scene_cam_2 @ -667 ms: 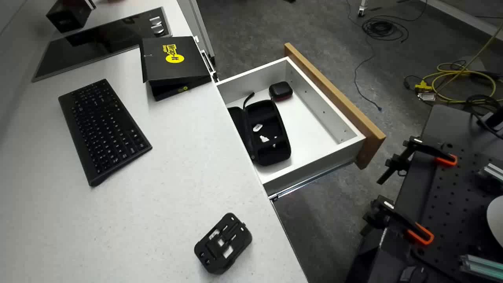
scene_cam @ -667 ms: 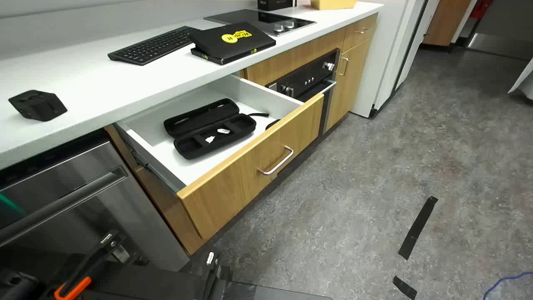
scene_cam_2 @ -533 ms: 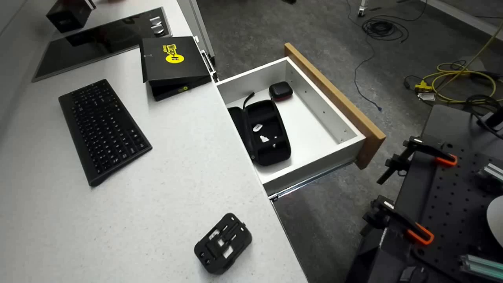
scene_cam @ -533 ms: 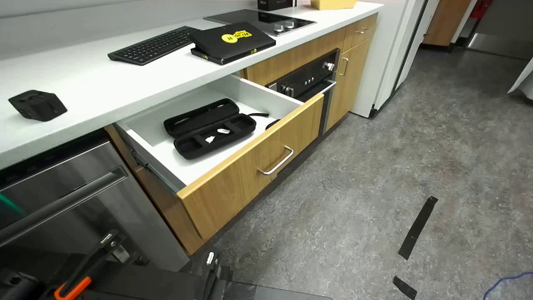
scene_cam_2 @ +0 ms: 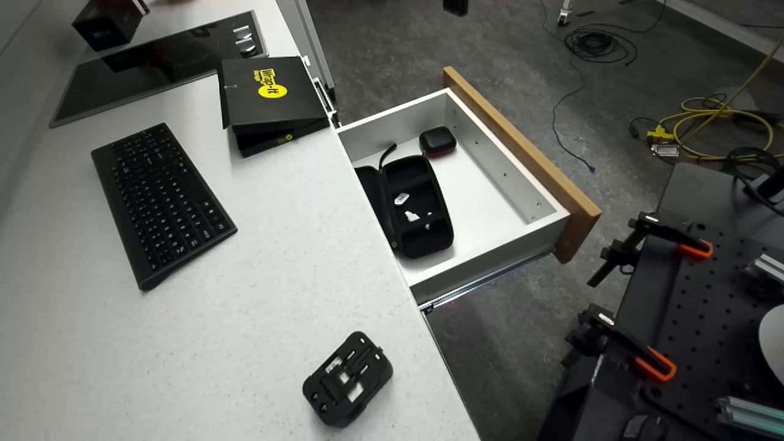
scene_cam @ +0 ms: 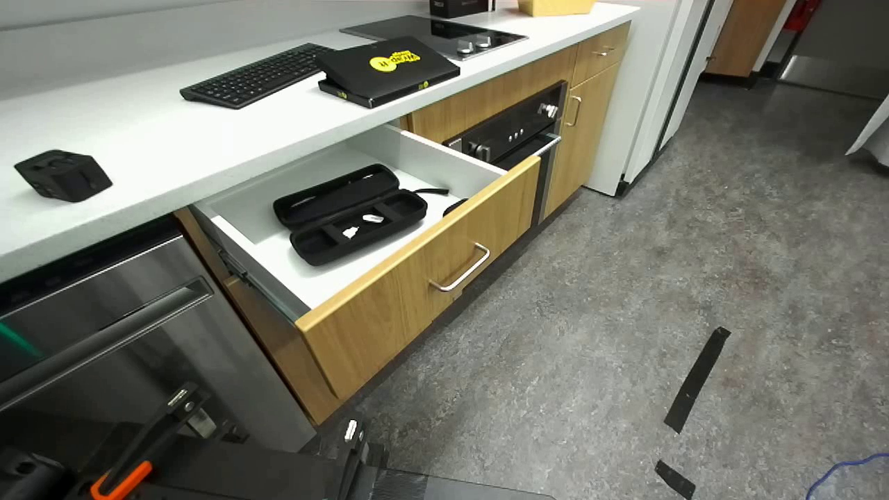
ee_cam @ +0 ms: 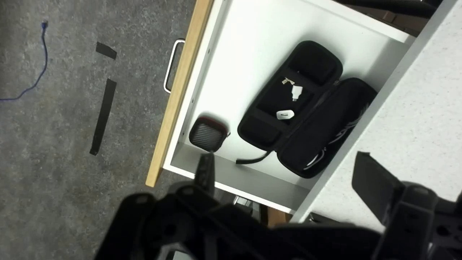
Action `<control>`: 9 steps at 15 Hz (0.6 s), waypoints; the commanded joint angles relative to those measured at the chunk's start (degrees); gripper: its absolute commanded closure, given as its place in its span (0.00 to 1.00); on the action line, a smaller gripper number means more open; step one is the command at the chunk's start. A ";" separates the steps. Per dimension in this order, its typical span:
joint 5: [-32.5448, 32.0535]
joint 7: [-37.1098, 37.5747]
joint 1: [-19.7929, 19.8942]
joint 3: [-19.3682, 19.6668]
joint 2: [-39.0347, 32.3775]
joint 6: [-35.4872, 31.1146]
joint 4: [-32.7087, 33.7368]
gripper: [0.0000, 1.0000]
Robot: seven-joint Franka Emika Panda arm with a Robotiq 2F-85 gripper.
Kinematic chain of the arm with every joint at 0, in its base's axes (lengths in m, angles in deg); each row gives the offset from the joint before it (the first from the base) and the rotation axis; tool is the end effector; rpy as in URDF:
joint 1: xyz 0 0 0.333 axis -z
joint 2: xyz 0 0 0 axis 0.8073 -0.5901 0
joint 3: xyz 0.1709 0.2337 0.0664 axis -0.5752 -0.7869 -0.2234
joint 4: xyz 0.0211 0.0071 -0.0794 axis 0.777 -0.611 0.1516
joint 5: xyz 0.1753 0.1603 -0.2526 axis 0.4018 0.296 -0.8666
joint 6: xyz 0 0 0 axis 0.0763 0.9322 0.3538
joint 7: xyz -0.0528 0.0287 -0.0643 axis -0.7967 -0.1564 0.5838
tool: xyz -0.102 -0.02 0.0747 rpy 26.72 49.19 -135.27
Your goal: Close the open drawer.
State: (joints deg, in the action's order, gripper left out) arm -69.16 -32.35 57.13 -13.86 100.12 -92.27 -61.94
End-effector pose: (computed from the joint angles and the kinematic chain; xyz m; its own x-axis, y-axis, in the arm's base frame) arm 0.4076 0.0063 0.4677 0.9710 -0.1701 0.1681 -0.1877 -0.9776 0.0949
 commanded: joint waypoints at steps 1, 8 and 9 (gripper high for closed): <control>1.49 -2.24 1.88 5.10 -8.06 -2.76 2.07 0.00; 4.69 -3.92 4.94 12.46 -22.86 -10.04 3.79 0.00; 5.87 -4.19 5.21 13.07 -24.39 -10.49 4.29 0.00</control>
State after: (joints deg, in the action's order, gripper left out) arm -66.70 -34.70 61.40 -2.10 80.99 -100.94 -60.37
